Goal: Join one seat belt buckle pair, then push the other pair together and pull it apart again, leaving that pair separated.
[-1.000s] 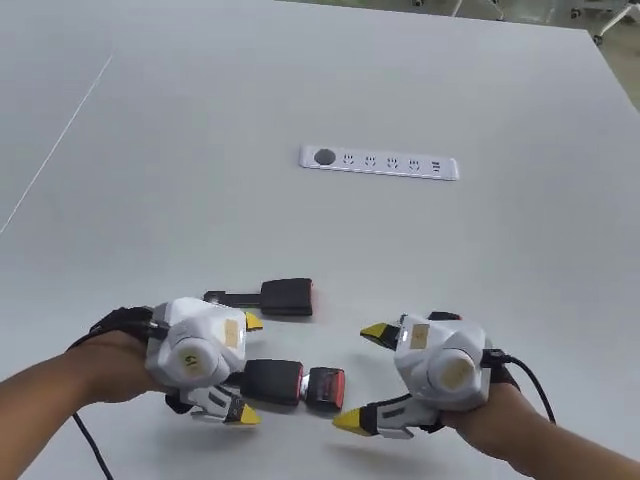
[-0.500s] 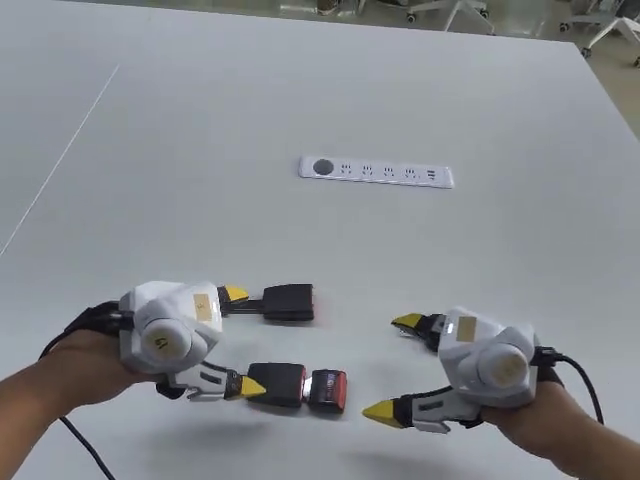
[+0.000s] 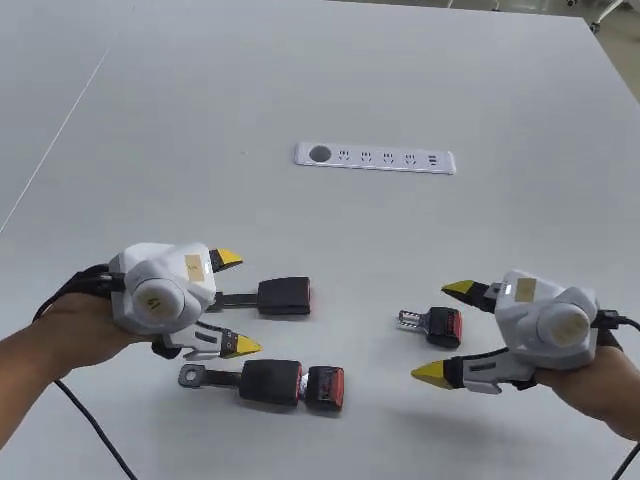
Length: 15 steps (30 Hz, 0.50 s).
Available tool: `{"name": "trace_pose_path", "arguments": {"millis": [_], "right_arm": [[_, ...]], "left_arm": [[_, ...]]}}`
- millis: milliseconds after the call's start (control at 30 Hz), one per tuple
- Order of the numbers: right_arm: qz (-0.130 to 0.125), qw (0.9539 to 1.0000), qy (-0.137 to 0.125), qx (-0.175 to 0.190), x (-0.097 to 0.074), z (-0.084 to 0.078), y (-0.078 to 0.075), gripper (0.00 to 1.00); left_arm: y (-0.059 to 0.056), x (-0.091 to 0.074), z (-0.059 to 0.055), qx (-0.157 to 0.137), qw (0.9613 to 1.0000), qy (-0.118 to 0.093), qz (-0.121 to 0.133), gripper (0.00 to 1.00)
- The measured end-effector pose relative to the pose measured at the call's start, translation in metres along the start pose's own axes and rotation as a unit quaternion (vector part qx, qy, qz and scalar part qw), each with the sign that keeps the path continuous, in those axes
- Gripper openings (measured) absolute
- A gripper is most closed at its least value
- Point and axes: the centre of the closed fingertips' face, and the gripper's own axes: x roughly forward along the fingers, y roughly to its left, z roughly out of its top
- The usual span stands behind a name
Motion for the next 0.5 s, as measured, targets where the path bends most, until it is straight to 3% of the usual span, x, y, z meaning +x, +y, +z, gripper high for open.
{"name": "trace_pose_path", "arguments": {"millis": [233,500], "right_arm": [[0.003,0.9999,0.013,0.005,0.003,-0.016,-0.019,0.73],[0.036,0.9986,0.031,0.025,0.017,-0.038,-0.024,0.73]], "left_arm": [[0.013,0.014,0.006,0.007,0.9999,0.006,-0.010,0.69],[0.014,0.040,-0.006,0.010,0.9991,0.019,-0.037,0.67]]}}
